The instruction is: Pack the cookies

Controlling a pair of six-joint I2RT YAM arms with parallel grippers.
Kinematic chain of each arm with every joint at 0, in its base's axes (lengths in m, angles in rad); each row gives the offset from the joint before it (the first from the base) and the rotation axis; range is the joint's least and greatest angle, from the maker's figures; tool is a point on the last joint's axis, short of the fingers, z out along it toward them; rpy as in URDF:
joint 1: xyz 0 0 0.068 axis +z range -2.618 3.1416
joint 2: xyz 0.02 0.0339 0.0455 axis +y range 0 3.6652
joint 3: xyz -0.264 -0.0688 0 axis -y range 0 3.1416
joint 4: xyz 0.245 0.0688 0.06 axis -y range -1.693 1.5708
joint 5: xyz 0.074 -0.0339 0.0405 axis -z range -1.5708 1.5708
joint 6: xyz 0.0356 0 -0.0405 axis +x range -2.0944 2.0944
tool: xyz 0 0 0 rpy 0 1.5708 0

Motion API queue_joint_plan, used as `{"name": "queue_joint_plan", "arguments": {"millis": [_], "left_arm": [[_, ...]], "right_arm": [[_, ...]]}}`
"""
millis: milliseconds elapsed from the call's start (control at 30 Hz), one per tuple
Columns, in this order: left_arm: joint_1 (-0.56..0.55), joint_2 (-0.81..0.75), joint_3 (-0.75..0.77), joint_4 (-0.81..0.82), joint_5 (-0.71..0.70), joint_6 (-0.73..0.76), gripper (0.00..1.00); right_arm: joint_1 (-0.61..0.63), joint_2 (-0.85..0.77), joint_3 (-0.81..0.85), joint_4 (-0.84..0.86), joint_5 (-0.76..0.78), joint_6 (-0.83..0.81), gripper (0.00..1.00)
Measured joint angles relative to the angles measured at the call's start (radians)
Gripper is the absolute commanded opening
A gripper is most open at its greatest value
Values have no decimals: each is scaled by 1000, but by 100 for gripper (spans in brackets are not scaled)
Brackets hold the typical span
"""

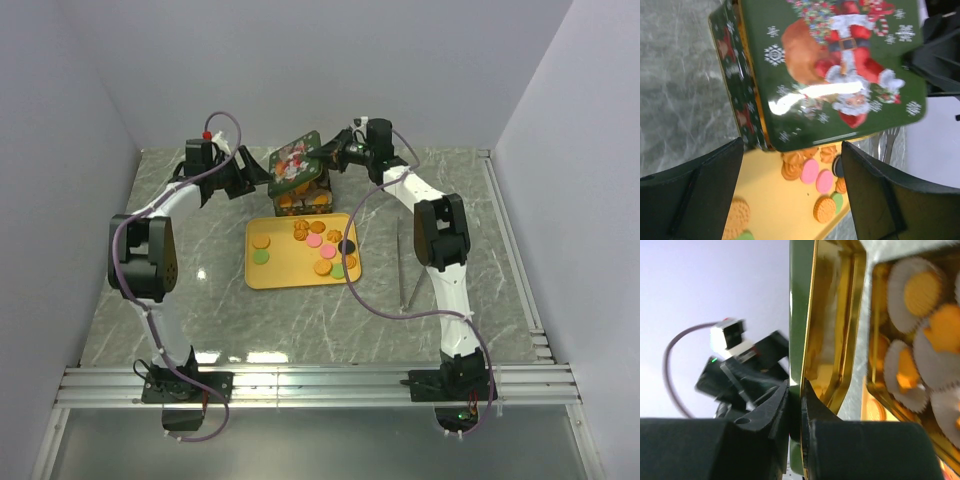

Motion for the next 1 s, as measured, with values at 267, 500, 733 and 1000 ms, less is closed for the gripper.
{"name": "queue_joint_plan", "arguments": {"millis": [267, 500, 733, 1000], "left_arm": [[14, 164, 72, 86, 37, -32, 83], [15, 263, 104, 146, 80, -85, 83], [14, 325, 167, 172, 124, -110, 77], [9, 360, 187, 174, 169, -116, 70]], "right_arm": [[-2, 19, 30, 16, -29, -1, 0], [-3, 34, 6, 29, -35, 4, 0], [-3, 36, -45, 33, -33, -20, 0], [-12, 36, -140, 124, -31, -35, 0]]}}
